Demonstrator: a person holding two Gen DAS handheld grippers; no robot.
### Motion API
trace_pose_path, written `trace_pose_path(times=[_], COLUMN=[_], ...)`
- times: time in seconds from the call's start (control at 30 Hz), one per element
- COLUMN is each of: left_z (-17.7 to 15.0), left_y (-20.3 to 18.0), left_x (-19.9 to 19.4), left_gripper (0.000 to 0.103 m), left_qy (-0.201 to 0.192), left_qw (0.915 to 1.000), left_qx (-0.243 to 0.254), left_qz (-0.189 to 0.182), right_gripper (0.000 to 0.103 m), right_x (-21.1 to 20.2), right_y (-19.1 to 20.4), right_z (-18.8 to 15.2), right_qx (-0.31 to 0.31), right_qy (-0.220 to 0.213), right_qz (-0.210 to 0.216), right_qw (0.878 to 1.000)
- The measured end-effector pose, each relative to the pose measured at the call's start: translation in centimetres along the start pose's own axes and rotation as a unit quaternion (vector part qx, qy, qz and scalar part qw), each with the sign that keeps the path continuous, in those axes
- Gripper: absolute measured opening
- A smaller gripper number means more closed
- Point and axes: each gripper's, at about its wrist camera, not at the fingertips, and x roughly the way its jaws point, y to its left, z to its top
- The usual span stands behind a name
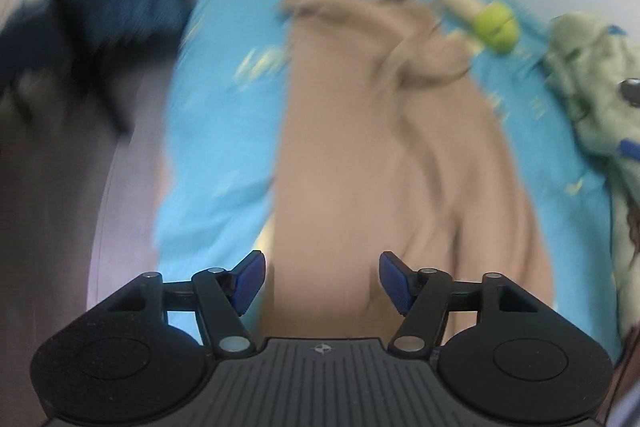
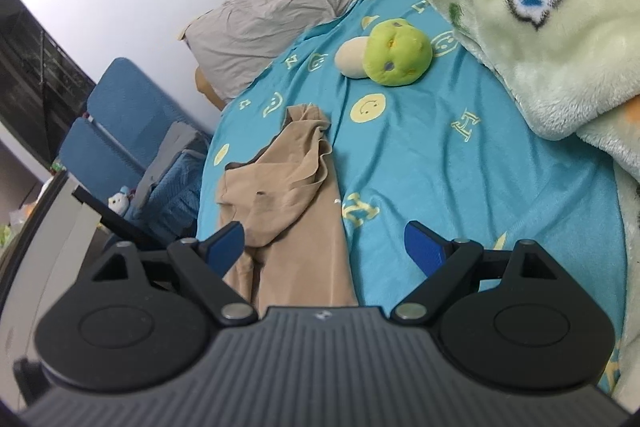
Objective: Fold clothes
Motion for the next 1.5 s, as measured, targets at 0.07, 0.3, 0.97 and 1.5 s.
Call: trace_pose_path(times=[0.07,0.3,0.97,1.5], left_z=[-1.5,-4.9,-3.6,-8.3], left_y=[1.5,0.4,-5.6,-11.1], left_x=[-0.6,-0.3,-9.1,-2.3], left_gripper=[0.061,0.046,0.002,0.026], left_qy=[0.03,0.141,0.043,0.053], left_qw=[0.9993,0.9868,0.9883,0.9892], left_qx=[-0.009,0.079,0.121,0.101], left_qz=[-0.018,-0.011,-0.082,-0.093], right_gripper=[0.088,0.088,0.088,0.088], right_x=[-0.5,-1.2,-0.6,-0.8], right_y=[0.3,1.0,0.5,0.8], right_z=[-0.2,-1.3,-2.4,-2.8], right_qx=[-0.003,-0.021,0.001,-0.01], right_qy=[-0.001,0.002,0.041,0.046], right_qz=[-0.003,-0.022,-0.004,0.015], right_qw=[1.0,1.0,0.999,0.999])
